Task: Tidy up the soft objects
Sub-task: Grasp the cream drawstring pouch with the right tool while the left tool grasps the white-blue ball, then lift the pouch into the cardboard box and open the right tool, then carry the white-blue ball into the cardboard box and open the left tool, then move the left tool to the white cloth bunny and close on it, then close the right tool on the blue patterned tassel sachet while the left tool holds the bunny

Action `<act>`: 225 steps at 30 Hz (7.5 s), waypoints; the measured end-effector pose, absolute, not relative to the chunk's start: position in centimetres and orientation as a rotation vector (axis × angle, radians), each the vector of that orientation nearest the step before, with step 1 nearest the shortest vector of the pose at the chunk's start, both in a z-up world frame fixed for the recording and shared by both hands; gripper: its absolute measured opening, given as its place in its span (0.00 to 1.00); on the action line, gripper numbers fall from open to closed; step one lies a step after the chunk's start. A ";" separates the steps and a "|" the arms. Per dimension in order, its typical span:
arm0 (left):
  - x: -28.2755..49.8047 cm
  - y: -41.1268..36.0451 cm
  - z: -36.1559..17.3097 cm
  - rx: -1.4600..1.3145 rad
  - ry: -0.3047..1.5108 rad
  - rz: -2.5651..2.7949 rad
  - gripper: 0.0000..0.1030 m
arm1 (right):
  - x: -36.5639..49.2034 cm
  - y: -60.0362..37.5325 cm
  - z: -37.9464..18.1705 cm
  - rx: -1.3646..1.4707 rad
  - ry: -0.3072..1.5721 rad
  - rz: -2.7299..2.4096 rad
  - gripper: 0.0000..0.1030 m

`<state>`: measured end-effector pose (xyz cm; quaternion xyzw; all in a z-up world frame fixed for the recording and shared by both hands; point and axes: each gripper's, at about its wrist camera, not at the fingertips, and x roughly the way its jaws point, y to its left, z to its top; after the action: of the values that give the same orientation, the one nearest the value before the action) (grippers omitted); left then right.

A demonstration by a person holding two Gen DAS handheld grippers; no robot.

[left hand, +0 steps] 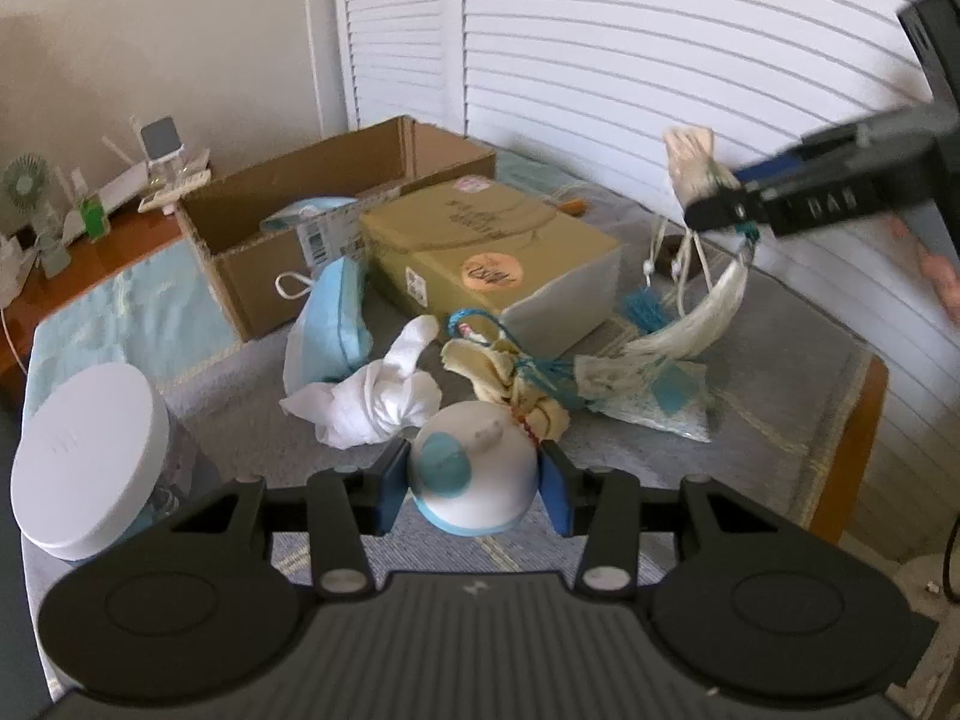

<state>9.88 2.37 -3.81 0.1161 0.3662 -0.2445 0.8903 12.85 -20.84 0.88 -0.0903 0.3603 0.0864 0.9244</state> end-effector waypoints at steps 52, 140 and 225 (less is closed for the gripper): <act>10.9 5.7 -4.8 0.086 0.771 -0.494 0.43 | 35.4 -9.8 -0.6 -0.222 0.830 0.231 0.64; 13.3 5.3 -0.5 0.112 0.714 -0.298 0.94 | 11.3 -15.4 -7.0 -0.215 0.849 0.356 1.00; 12.6 4.5 -6.2 0.108 0.804 -0.423 0.51 | 12.5 -15.0 -5.4 -0.261 0.941 0.269 0.79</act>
<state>12.65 4.48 -6.21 0.0520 0.3882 -0.2040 0.8972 12.54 -15.00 -5.36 -0.1250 0.4507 0.1289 0.8744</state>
